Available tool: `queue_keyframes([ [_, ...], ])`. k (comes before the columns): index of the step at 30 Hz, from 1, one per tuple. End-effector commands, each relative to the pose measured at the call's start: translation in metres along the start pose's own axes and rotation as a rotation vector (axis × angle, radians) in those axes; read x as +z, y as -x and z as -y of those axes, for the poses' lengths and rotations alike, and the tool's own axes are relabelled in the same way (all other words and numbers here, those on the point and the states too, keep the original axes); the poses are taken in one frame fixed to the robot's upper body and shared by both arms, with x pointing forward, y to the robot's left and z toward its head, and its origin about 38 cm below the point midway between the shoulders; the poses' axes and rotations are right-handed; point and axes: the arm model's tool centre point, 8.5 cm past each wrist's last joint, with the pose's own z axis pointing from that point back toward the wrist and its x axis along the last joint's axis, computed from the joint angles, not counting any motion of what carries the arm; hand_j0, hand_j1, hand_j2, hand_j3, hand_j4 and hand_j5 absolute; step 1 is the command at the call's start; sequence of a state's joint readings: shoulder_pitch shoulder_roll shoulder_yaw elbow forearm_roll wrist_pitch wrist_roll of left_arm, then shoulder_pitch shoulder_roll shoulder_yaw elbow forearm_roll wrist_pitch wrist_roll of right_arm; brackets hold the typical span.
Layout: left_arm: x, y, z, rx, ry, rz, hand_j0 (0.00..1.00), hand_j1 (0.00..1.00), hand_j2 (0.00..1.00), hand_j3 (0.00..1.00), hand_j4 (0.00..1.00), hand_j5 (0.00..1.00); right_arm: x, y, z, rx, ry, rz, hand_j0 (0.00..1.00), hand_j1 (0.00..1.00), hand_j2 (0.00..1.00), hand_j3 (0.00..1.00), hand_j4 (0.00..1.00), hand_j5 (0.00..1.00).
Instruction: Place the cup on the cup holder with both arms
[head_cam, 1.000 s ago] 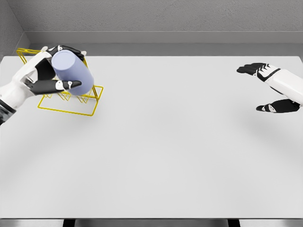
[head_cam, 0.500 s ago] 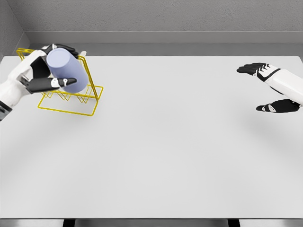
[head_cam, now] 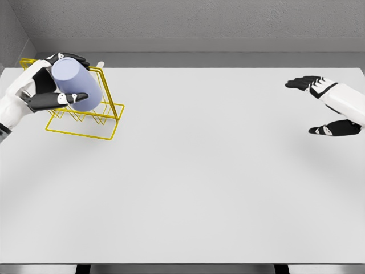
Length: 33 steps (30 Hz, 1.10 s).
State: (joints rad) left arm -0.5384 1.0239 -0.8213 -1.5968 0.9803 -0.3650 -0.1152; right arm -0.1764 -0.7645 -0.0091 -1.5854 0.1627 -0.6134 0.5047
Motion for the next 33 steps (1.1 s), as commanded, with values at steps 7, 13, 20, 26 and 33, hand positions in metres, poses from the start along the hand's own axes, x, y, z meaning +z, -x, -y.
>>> queue_keyframes([
  [7, 0.0009, 0.0012, -0.0028, 0.006, -0.01, -0.005, 0.56, 0.56, 0.56, 0.56, 0.56, 0.56, 0.0005, 0.0003, 0.0, -0.008, 0.003, -0.001, 1.0, 1.0, 1.0, 1.0, 1.0, 1.0],
  [13, 0.0013, 0.001, -0.0023, 0.011, -0.01, -0.005, 0.56, 0.56, 0.56, 0.56, 0.56, 0.56, 0.0005, 0.0003, 0.0001, -0.008, 0.004, -0.001, 1.0, 1.0, 1.0, 1.0, 1.0, 1.0],
  [20, 0.0023, 0.0005, -0.0037, 0.008, -0.012, -0.007, 0.58, 0.58, 0.58, 0.58, 0.58, 0.58, 0.0005, 0.0003, 0.0, -0.008, 0.003, -0.001, 1.0, 1.0, 1.0, 1.0, 1.0, 1.0],
  [26, 0.0025, 0.0036, -0.0016, 0.013, -0.008, -0.012, 0.58, 0.58, 0.58, 0.58, 0.58, 0.58, 0.0005, 0.0003, 0.0001, -0.008, 0.004, -0.001, 1.0, 1.0, 1.0, 1.0, 1.0, 1.0],
  [33, 0.0033, 0.0064, -0.0009, 0.018, -0.009, -0.024, 0.66, 0.66, 0.66, 0.66, 0.66, 0.66, 0.001, 0.0005, 0.0, -0.008, 0.005, -0.002, 1.0, 1.0, 1.0, 1.0, 1.0, 1.0],
])
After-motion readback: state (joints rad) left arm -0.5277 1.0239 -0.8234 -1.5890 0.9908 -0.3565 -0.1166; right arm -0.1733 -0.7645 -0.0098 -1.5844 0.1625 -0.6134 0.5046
